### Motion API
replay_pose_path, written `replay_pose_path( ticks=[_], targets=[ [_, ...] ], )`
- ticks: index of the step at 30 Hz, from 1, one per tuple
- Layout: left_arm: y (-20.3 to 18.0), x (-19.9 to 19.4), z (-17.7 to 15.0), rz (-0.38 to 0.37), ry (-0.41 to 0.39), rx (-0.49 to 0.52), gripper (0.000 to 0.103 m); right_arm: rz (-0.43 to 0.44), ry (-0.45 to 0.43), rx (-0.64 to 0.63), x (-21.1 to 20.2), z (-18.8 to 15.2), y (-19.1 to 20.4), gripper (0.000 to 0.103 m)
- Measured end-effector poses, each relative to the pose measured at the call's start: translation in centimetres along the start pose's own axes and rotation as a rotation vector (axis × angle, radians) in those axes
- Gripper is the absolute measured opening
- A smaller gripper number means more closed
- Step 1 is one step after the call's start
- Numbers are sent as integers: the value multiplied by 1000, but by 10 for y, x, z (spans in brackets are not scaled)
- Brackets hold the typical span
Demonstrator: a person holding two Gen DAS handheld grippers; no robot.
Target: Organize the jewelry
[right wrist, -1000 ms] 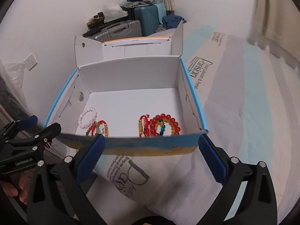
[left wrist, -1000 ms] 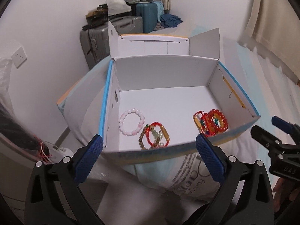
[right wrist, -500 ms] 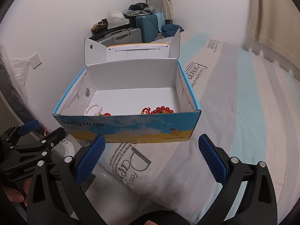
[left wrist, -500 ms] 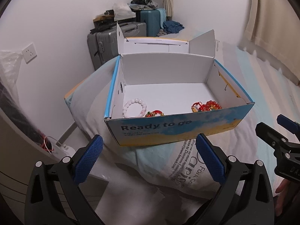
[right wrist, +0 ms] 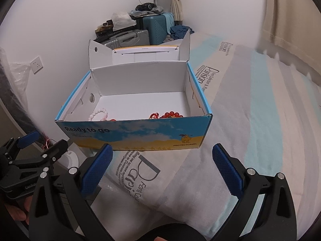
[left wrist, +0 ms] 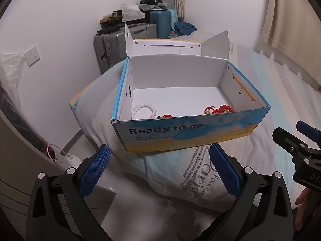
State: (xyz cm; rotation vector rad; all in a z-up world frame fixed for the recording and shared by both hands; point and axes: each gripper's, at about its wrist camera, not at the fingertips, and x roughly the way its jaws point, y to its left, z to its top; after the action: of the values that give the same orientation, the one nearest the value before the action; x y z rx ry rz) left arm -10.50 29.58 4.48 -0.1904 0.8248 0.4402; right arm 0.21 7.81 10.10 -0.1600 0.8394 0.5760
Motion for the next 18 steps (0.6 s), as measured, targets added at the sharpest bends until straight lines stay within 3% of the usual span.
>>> replay_pose_path(
  ticks=[18],
  targets=[
    [-2, -2, -1, -4, -8, -2, 97, -9, -2, 3, -1, 0, -4, 96]
  ],
)
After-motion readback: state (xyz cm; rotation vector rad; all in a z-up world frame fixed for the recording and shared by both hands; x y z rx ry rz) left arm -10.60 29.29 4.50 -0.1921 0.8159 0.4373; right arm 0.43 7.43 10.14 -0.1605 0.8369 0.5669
